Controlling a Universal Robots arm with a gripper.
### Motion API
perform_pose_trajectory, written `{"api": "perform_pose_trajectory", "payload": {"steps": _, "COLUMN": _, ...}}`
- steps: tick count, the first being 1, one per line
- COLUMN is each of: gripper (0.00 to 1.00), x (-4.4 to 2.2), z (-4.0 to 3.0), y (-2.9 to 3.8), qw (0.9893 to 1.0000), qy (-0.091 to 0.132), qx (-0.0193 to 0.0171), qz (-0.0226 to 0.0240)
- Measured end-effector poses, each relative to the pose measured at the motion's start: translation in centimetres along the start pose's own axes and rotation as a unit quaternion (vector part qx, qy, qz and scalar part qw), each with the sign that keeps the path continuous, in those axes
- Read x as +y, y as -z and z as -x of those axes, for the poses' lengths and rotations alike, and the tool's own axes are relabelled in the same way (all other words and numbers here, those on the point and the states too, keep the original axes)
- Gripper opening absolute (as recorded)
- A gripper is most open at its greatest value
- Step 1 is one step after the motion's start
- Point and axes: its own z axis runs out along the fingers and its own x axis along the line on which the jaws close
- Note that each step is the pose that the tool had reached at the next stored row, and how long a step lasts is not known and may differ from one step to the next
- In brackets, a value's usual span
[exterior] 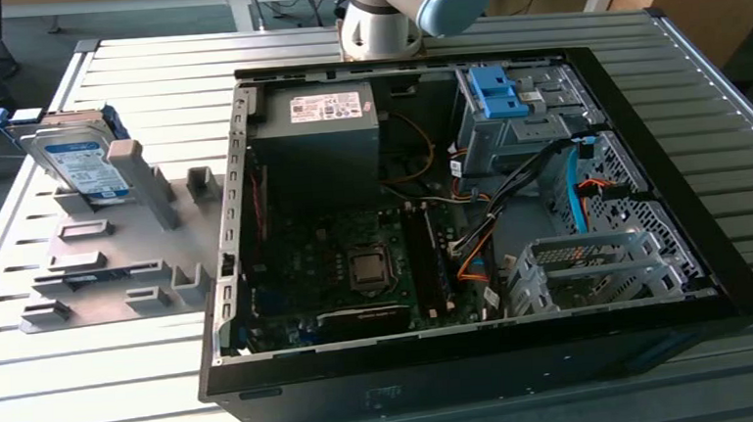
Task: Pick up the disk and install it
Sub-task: 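Pick up the disk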
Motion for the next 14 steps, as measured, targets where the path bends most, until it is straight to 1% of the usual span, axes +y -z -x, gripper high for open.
{"api": "perform_pose_trajectory", "payload": {"steps": 9, "gripper": 0.11, "x": 0.0, "z": 0.0, "y": 0.0, "qw": 1.0, "qy": 0.001, "qx": 0.0, "qz": 0.0}}
{"api": "perform_pose_trajectory", "payload": {"steps": 14, "gripper": 0.11, "x": 0.0, "z": 0.0, "y": 0.0, "qw": 0.9999, "qy": 0.014, "qx": 0.0004, "qz": 0.0}}
